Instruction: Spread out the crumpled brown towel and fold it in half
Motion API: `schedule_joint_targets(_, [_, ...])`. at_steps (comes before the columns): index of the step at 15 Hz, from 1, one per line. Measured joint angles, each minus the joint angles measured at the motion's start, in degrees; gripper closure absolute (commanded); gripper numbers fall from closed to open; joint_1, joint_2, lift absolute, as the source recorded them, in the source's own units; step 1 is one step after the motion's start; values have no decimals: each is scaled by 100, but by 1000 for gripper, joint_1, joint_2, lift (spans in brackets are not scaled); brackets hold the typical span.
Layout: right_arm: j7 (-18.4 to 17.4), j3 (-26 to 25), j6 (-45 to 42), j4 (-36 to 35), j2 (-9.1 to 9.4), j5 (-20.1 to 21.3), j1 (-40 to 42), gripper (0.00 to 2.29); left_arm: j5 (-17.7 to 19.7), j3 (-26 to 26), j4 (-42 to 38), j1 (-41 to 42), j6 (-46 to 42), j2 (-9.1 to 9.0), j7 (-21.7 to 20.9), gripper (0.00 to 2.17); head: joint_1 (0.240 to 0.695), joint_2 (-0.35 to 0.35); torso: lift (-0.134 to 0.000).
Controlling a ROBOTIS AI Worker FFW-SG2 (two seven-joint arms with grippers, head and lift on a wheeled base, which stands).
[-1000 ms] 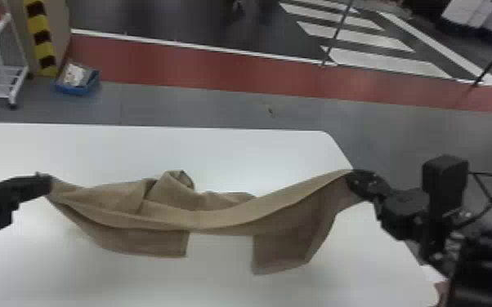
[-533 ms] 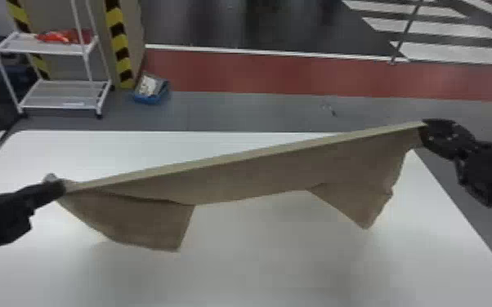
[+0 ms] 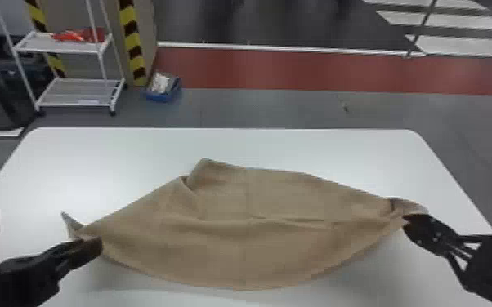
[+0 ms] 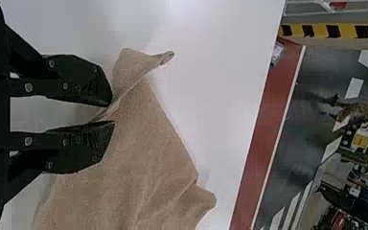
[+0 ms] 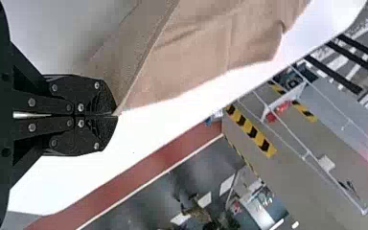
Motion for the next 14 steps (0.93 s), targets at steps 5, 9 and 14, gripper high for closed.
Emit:
schedule_joint_targets(5, [60, 105, -97, 202, 0, 279, 221, 2071, -1005, 134, -10, 71, -598, 0, -763, 22, 695, -46, -125])
schedule_joint_targets(9, [217, 133, -267, 236, 0, 489, 395, 174, -1045, 485, -21, 177, -707, 0, -899, 29, 695, 14, -125])
schedule_joint_targets(14, [574, -106, -282, -14, 0, 621, 559, 194, -1278, 570, -43, 248, -1142, 0, -1267, 29, 695, 3, -125])
